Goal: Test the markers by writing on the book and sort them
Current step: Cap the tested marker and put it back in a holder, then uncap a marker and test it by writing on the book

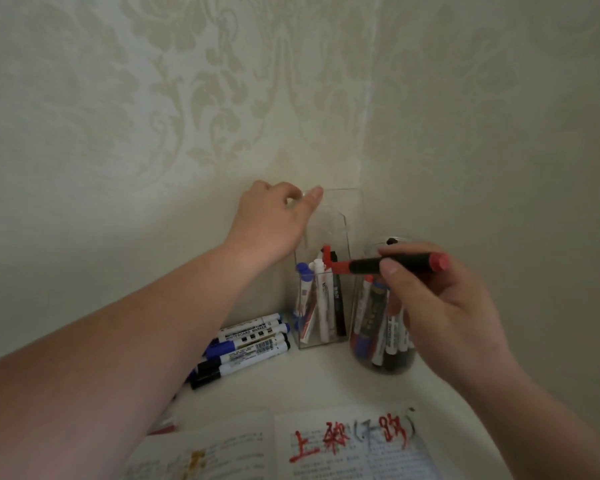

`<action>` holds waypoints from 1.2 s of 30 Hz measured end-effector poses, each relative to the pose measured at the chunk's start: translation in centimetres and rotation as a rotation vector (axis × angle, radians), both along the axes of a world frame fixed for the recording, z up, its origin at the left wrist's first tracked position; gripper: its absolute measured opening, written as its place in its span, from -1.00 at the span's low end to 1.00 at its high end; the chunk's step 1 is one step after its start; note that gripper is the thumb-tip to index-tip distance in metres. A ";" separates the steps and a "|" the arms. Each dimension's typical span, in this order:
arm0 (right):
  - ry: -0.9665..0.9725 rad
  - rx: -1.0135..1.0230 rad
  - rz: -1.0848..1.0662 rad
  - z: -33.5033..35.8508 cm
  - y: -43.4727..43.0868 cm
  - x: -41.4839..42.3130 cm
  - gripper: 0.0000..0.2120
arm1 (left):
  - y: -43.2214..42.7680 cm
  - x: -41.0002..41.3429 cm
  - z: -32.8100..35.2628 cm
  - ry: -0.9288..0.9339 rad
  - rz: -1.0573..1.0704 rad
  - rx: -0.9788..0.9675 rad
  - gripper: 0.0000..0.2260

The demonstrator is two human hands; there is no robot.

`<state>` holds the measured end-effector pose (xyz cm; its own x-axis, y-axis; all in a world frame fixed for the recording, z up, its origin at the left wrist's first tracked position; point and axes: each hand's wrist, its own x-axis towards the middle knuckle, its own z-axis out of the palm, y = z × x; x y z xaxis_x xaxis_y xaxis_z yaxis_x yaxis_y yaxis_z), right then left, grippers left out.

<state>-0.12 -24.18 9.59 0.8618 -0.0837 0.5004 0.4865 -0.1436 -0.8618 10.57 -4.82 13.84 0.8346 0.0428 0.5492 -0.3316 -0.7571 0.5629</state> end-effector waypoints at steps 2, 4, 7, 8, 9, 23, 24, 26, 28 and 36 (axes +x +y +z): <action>-0.024 -0.070 -0.060 1.3 0.0 0.6 -0.90 | -0.2 0.2 1.4 0.046 -0.012 -0.053 -0.48; -0.039 -0.178 -0.139 2.2 0.1 1.6 -0.93 | -0.4 0.4 2.2 0.083 -0.029 -0.092 -0.49; -0.019 -0.348 -0.227 3.1 0.8 3.3 -0.87 | -0.6 0.5 2.1 0.077 -0.037 -0.119 -0.49; -0.004 -0.388 -0.234 3.2 1.1 3.8 -0.85 | -0.6 0.5 1.9 0.068 -0.036 -0.126 -0.50; 0.014 -0.407 -0.236 3.2 1.4 4.3 -0.84 | -0.6 0.4 1.7 0.062 -0.035 -0.135 -0.50; -0.031 -0.559 -0.360 2.5 2.6 5.1 -0.83 | -0.9 0.4 2.9 0.076 0.000 -0.178 -0.40; -0.057 -0.590 -0.380 2.4 2.7 5.2 -0.90 | -0.9 0.5 2.8 0.076 0.000 -0.182 -0.41; -0.097 -0.631 -0.394 2.2 2.6 5.2 -0.92 | -0.8 0.5 2.3 0.077 -0.003 -0.181 -0.47; -0.100 -0.613 -0.399 2.2 2.0 5.0 -0.91 | -0.7 0.2 1.5 0.074 -0.027 -0.169 -0.56; 0.053 -0.535 -0.542 3.7 -3.3 6.8 -0.97 | 0.7 -1.3 -2.9 -0.100 -0.100 0.052 -0.64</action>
<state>6.64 -27.51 13.33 0.7930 -0.2597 0.5510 0.1891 -0.7550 -0.6279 9.23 -4.15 10.97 0.7745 -0.0689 0.6289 -0.4593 -0.7448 0.4841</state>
